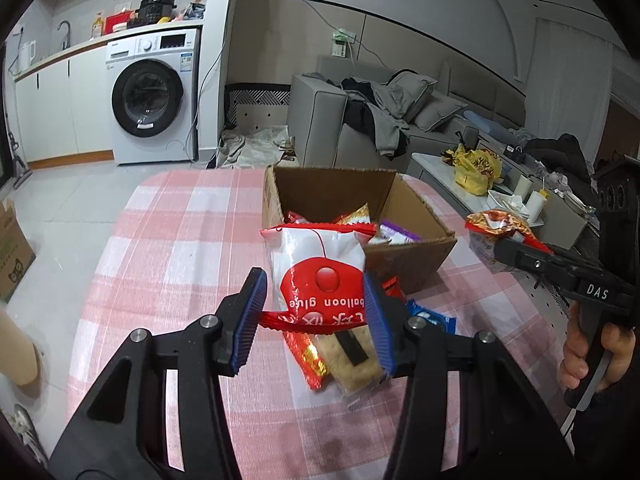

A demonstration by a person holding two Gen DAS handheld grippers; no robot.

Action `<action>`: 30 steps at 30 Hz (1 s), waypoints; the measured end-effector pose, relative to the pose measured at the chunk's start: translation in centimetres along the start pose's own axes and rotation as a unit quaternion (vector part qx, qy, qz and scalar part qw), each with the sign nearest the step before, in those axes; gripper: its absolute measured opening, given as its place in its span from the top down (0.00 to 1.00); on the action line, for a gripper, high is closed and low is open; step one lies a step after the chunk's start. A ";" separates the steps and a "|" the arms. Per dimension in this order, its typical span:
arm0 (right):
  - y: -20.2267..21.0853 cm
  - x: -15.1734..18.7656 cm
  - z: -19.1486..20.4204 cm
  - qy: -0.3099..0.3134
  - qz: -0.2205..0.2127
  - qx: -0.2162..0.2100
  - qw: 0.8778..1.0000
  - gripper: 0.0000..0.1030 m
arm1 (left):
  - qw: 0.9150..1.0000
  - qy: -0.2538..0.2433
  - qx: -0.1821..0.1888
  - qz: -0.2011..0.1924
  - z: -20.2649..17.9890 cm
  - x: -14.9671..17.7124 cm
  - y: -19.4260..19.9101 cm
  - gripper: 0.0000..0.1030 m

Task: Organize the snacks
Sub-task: 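Lift the balloon glue pack with the left gripper while the right grasps the noodle bag, then carry both packs over the box and lower them inside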

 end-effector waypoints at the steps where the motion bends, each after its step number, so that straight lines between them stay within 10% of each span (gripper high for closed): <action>1: -0.1 -0.2 0.1 0.001 0.000 0.001 1.000 0.40 | 1.000 -0.002 0.001 -0.001 -0.2 -0.3 0.0 0.56; 30: -5.4 -5.2 -1.3 -0.050 -0.030 -0.034 0.998 0.40 | 1.000 -0.027 0.002 -0.009 -3.2 -6.3 -7.8 0.56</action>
Point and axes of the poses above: each gripper's, at about its wrist camera, not at the fingertips, and y roughly against the way its jaws point, z to its left, x to its underside, the point moved 7 cm from there along -y, roughly the way its jaws point, and after that the axes turned 10 degrees about y, right-handed, at the moved point
